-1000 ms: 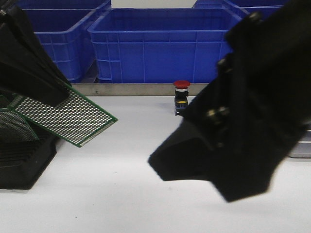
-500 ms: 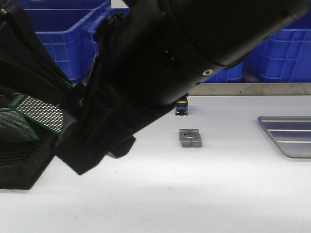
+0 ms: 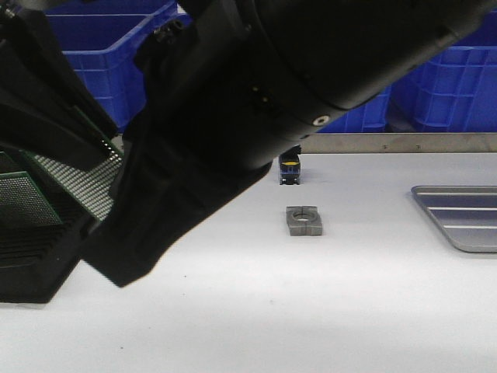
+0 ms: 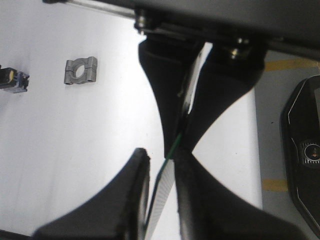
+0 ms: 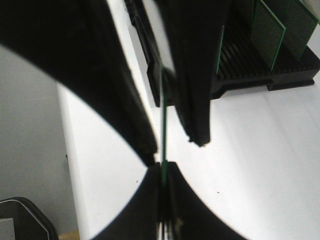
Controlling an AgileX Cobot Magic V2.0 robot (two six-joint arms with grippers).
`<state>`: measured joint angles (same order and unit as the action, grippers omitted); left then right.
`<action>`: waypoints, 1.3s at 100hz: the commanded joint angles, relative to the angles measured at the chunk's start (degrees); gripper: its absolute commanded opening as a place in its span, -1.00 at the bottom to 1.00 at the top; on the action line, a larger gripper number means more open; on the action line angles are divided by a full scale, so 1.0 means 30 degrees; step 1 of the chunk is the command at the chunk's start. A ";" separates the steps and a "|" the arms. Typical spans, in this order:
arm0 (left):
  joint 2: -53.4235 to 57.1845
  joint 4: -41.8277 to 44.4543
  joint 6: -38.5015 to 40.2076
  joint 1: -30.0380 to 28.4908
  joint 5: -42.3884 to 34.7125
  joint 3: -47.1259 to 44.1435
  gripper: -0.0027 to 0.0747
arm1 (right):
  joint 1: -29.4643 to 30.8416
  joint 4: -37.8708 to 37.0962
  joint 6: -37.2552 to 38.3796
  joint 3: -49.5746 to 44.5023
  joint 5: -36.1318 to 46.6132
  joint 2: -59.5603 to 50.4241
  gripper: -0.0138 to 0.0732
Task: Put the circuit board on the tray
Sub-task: 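Grasp the board edge with right gripper and open left gripper, then carry the board with right gripper onto the steel tray and release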
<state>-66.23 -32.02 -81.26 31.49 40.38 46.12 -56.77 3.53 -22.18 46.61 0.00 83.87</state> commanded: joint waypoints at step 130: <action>0.0896 -0.0266 0.0428 -0.1378 -0.4248 0.0553 0.21 | 2.0509 0.8608 -0.0356 0.3019 -0.6661 0.3857 -0.84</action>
<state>-64.64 -30.72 -80.53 27.44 30.76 46.12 3.96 28.88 -22.20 51.83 -20.47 95.61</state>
